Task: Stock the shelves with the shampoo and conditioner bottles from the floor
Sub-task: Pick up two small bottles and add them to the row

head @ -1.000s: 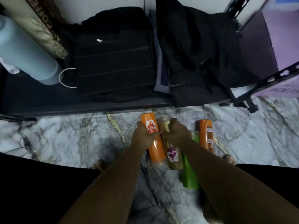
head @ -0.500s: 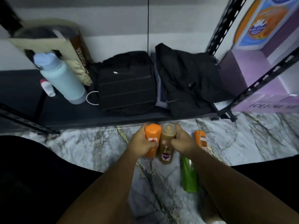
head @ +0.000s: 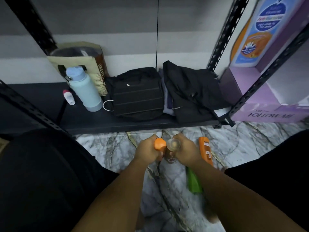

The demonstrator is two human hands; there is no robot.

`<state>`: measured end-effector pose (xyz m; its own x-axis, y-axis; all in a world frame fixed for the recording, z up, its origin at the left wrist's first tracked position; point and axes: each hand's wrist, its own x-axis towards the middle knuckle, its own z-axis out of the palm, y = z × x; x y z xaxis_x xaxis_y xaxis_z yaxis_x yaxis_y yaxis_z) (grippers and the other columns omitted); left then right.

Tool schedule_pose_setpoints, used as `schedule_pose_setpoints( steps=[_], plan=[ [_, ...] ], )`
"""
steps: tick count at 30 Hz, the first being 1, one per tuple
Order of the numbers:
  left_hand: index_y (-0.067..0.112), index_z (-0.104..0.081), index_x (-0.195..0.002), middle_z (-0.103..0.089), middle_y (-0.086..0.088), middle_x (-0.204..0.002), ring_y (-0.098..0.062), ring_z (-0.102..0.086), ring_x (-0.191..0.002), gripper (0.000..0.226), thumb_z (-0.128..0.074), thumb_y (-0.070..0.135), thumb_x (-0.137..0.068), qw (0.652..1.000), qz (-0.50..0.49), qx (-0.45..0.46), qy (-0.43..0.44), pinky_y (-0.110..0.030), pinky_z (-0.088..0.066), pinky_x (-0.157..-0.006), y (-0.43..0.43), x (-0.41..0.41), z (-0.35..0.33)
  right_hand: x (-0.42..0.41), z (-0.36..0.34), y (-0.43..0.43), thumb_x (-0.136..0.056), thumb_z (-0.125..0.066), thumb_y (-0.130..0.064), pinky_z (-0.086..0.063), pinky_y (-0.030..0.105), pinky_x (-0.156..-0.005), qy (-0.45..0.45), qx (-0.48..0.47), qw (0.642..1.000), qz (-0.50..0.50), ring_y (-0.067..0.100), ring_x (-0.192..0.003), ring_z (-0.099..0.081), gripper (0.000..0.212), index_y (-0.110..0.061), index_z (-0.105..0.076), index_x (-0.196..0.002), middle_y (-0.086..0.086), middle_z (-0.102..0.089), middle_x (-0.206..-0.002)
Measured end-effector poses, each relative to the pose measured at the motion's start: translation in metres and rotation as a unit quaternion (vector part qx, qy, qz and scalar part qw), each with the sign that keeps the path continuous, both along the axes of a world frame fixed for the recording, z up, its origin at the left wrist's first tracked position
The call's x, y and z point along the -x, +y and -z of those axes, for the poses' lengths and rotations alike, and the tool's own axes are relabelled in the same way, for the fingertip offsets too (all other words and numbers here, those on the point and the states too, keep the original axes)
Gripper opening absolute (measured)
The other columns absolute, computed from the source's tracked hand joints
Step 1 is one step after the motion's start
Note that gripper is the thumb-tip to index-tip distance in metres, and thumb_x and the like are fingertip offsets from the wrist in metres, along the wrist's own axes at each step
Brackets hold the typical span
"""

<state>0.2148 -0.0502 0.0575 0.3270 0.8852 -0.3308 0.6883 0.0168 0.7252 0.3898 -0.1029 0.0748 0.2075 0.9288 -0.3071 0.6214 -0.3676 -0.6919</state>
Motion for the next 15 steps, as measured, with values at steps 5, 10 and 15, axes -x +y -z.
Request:
schedule_pose_setpoints(
  steps=[5, 10, 15],
  plan=[
    [0.030, -0.063, -0.102, -0.071, 0.006, -0.097, -0.018, -0.066, -0.095, 0.037, -0.084, 0.018, -0.074, 0.997, -0.051, 0.008, -0.060, -0.036, -0.054, -0.087, -0.002, 0.000, -0.025, 0.003, -0.022, -0.005, -0.078, -0.073, -0.007, -0.056, 0.042, -0.083, 0.083, -0.046, 0.992, 0.086, 0.017, -0.092, -0.066, 0.038, -0.031, -0.053, -0.100, -0.006, -0.069, -0.092],
    [0.041, -0.055, -0.110, -0.070, 0.009, -0.108, -0.013, -0.067, -0.102, 0.049, -0.084, 0.025, -0.074, 0.973, -0.133, -0.016, -0.189, -0.048, -0.055, -0.096, 0.002, -0.004, -0.086, 0.005, -0.074, 0.004, -0.082, -0.078, -0.014, -0.056, 0.038, -0.086, 0.222, -0.160, 0.937, 0.215, 0.015, -0.099, -0.068, 0.037, -0.032, -0.057, -0.107, -0.005, -0.071, -0.102],
    [0.045, -0.052, -0.124, -0.067, 0.018, -0.119, -0.004, -0.064, -0.111, 0.050, -0.081, 0.030, -0.086, 0.943, -0.121, -0.113, -0.287, -0.034, -0.053, -0.094, 0.006, -0.010, -0.188, 0.015, -0.172, 0.014, -0.089, -0.075, -0.013, -0.056, 0.036, -0.089, 0.314, -0.297, 0.879, 0.201, 0.008, -0.099, -0.071, 0.032, -0.030, -0.064, -0.114, -0.010, -0.074, -0.105]
  ],
)
